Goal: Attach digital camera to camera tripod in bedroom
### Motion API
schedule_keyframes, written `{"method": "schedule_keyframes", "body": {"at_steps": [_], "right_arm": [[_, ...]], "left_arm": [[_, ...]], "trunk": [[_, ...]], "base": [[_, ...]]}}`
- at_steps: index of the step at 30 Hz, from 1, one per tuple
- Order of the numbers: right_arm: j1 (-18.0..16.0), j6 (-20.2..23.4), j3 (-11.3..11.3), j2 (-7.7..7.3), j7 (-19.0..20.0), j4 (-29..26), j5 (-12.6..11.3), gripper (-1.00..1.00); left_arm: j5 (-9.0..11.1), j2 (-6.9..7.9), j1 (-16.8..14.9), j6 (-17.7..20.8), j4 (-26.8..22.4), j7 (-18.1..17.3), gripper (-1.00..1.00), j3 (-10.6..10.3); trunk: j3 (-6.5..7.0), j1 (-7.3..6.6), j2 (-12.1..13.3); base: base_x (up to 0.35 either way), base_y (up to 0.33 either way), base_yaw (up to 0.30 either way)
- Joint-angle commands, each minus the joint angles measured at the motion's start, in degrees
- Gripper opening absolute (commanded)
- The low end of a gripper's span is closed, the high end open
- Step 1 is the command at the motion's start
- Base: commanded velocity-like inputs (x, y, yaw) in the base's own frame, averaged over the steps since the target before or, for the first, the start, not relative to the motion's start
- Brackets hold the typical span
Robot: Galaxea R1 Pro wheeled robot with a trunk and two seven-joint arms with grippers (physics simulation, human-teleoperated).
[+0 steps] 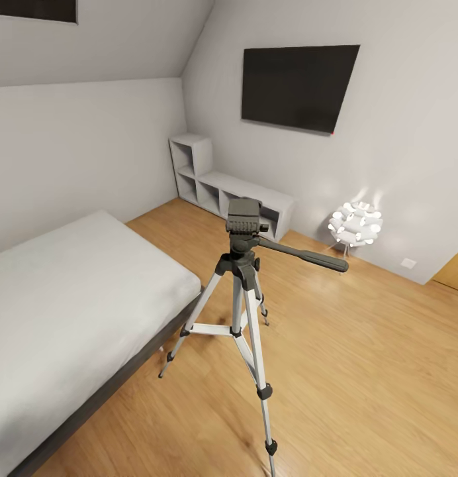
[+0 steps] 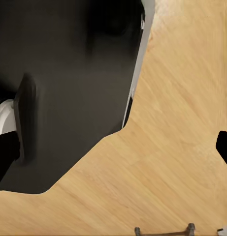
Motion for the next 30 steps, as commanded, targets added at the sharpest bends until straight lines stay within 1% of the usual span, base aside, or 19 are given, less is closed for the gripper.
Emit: {"method": "schedule_keyframes", "body": {"at_steps": [1,3,4,5,7,8,9,12,13,15,17,20,21,23,24,25,27,28,30], "right_arm": [[0.0,0.1,-0.6,-0.06,0.4,-2.3,0.3,1.00],[0.0,0.3,-0.7,-0.03,0.7,-5.5,0.2,1.00],[0.0,1.0,-0.9,0.15,1.1,-11.2,-0.2,1.00],[0.0,1.5,-0.9,0.22,1.3,-13.2,-0.4,1.00],[0.0,5.3,-0.9,0.34,3.4,-21.7,-2.0,1.00],[0.0,6.6,-0.9,0.37,4.3,-23.8,-2.5,1.00],[0.0,8.9,-0.9,0.39,6.4,-27.9,-3.5,1.00],[0.0,12.1,-0.9,0.49,10.3,-33.7,-4.8,1.00],[0.0,14.0,-0.9,0.56,12.7,-37.2,-5.5,1.00],[0.0,15.6,-0.9,0.61,14.6,-40.3,-6.0,1.00],[0.0,16.9,-0.9,0.68,15.9,-43.1,-6.3,1.00],[0.0,18.6,-0.9,0.78,17.5,-50.7,-6.7,1.00],[0.0,19.6,-0.8,0.81,17.9,-54.6,-6.9,1.00],[0.0,21.1,-0.7,0.82,18.2,-58.1,-7.2,1.00],[0.0,23.6,-0.6,0.81,18.4,-61.5,-7.5,1.00],[0.0,30.4,-0.3,0.78,18.7,-67.7,-8.6,1.00],[0.0,33.9,-0.2,0.77,19.1,-70.7,-9.5,1.00],[0.0,38.1,-0.1,0.73,20.1,-75.2,-10.9,1.00],[0.0,40.3,-0.1,0.71,20.9,-78.1,-11.7,1.00]], "left_arm": [[0.5,0.03,0.0,-0.1,0.0,0.1,-1.00,-0.5],[0.5,0.01,0.0,-0.7,0.0,0.1,-1.00,-0.5],[0.6,-0.01,0.0,-2.0,0.0,0.1,-1.00,-0.5],[0.7,-0.02,0.0,-2.5,0.1,0.1,-1.00,-0.5],[0.8,-0.02,0.0,-4.1,0.1,0.1,-1.00,-0.5],[0.8,-0.01,-0.1,-4.4,0.1,0.1,-1.00,-0.5],[0.9,-0.02,0.0,-4.7,0.1,0.1,-1.00,-0.5],[0.9,-0.02,0.0,-5.0,0.2,0.1,-1.00,-0.5],[0.9,-0.03,-0.1,-5.1,0.2,0.1,-1.00,-0.5],[0.9,-0.03,0.0,-5.2,0.2,0.1,-1.00,-0.5],[0.9,-0.03,-0.1,-5.2,0.2,0.1,-1.00,-0.5],[0.8,-0.09,-0.1,-5.3,0.2,0.0,-1.00,-0.5],[0.8,-0.12,-0.1,-5.3,0.2,0.0,-1.00,-0.5],[0.8,-0.13,0.0,-5.3,0.2,0.0,-1.00,-0.5],[0.8,-0.16,0.0,-5.3,0.2,0.0,-1.00,-0.5],[0.8,-0.19,0.0,-5.3,0.2,0.0,-1.00,-0.5],[0.8,-0.19,0.0,-5.3,0.2,0.0,-1.00,-0.5],[0.7,-0.20,0.0,-5.3,0.2,0.0,-1.00,-0.5],[0.7,-0.23,0.0,-5.3,0.2,0.0,-1.00,-0.6]], "trunk": [[-0.08,0.02,-0.1],[-0.08,0.02,-0.1],[-0.08,0.02,-0.1],[-0.08,0.02,-0.1],[-0.08,0.02,-0.1],[-0.08,0.02,-0.1],[-0.08,0.02,-0.1],[-0.08,0.02,-0.1],[-0.08,0.02,-0.1],[-0.08,0.02,-0.1],[-0.08,0.02,-0.1],[-0.08,0.02,-0.1],[-0.08,0.02,-0.1],[-0.08,0.02,-0.1],[-0.08,0.02,-0.1],[-0.08,0.02,-0.1],[-0.08,0.02,-0.1],[-0.08,0.02,-0.1],[-0.08,0.02,-0.1]], "base": [[0.000,0.000,0.000],[0.000,0.000,0.000],[0.000,0.000,0.000],[0.000,0.000,0.000],[0.000,0.000,0.000],[0.000,0.000,0.000],[0.000,0.000,0.000],[0.000,0.000,0.000],[0.000,0.000,0.000],[0.000,0.000,0.000],[0.000,0.000,0.000],[0.000,0.000,0.000],[0.000,0.000,0.000],[0.000,0.000,0.000],[0.000,0.000,0.000],[0.000,0.000,0.000],[0.000,0.000,0.000],[0.000,0.000,0.000],[0.000,0.000,0.000]]}}
